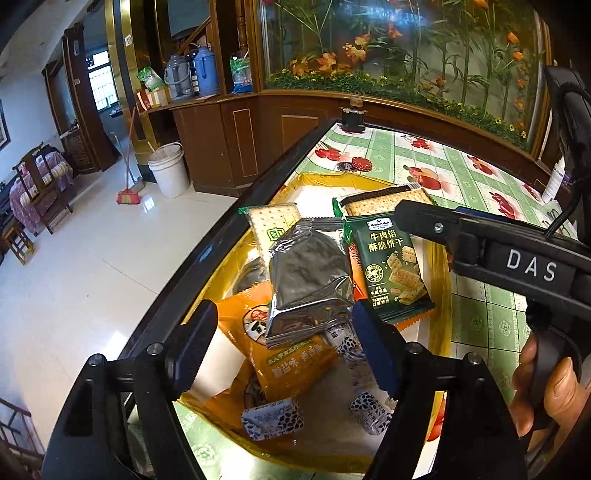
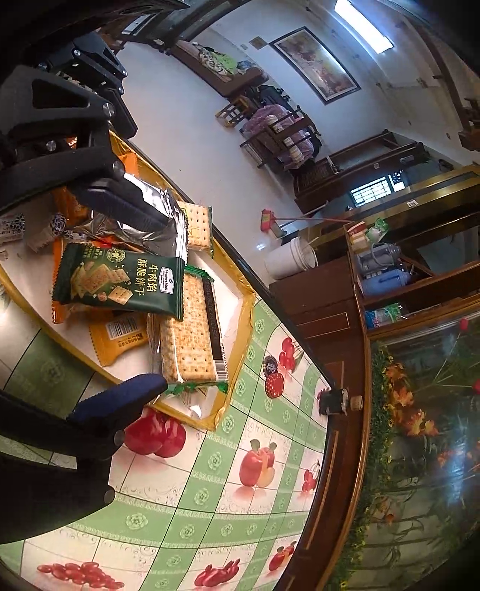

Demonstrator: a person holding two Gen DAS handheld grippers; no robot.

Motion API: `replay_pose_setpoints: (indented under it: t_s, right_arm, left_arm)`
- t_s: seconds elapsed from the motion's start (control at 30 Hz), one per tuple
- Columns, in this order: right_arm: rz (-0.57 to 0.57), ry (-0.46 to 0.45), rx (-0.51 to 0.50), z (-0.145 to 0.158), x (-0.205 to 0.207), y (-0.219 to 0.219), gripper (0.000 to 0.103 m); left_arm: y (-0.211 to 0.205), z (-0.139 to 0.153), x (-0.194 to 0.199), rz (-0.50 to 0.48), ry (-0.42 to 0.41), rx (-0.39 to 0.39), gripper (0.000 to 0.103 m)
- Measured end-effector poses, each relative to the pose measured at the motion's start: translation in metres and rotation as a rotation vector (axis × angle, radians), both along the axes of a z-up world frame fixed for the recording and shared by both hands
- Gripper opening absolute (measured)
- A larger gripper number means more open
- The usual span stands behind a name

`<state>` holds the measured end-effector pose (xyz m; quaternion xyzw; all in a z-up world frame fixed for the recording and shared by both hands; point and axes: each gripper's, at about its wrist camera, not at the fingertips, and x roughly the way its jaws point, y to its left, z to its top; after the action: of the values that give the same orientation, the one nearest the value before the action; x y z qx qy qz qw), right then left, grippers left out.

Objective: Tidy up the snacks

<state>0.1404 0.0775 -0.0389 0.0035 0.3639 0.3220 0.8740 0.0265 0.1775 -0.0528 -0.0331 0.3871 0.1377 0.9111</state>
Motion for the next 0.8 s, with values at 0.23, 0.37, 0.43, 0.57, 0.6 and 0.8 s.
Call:
replay_pose_setpoints:
  t_s: [0.23,0.37,0.43,0.57,0.6,0.8]
  right_arm:
    - [0.013,-0.021,-0.011,0.01,-0.015,-0.006,0.089]
    - [0.031,-0.033,-0.008,0.013,-0.026,-0.011,0.09]
    - [0.042,-0.033,0.002,0.014,-0.031,-0.015,0.091]
    - [0.091,-0.041,0.017,0.014,-0.043,-0.021,0.092]
    - [0.103,-0.046,0.016,0.015,-0.046,-0.023,0.093]
    - [0.127,-0.069,0.05,0.022,-0.061,-0.037,0.095]
  left_arm:
    - [-0.004,0.017,-0.019,0.01,-0.052,0.031,0.079]
    - [-0.006,0.025,-0.029,0.013,-0.079,0.047,0.08]
    - [-0.007,0.029,-0.034,0.015,-0.093,0.052,0.08]
    - [-0.012,0.036,-0.043,0.018,-0.119,0.073,0.084]
    - [-0.013,0.038,-0.046,0.018,-0.128,0.078,0.084]
    - [-0.02,0.047,-0.059,0.009,-0.159,0.089,0.084]
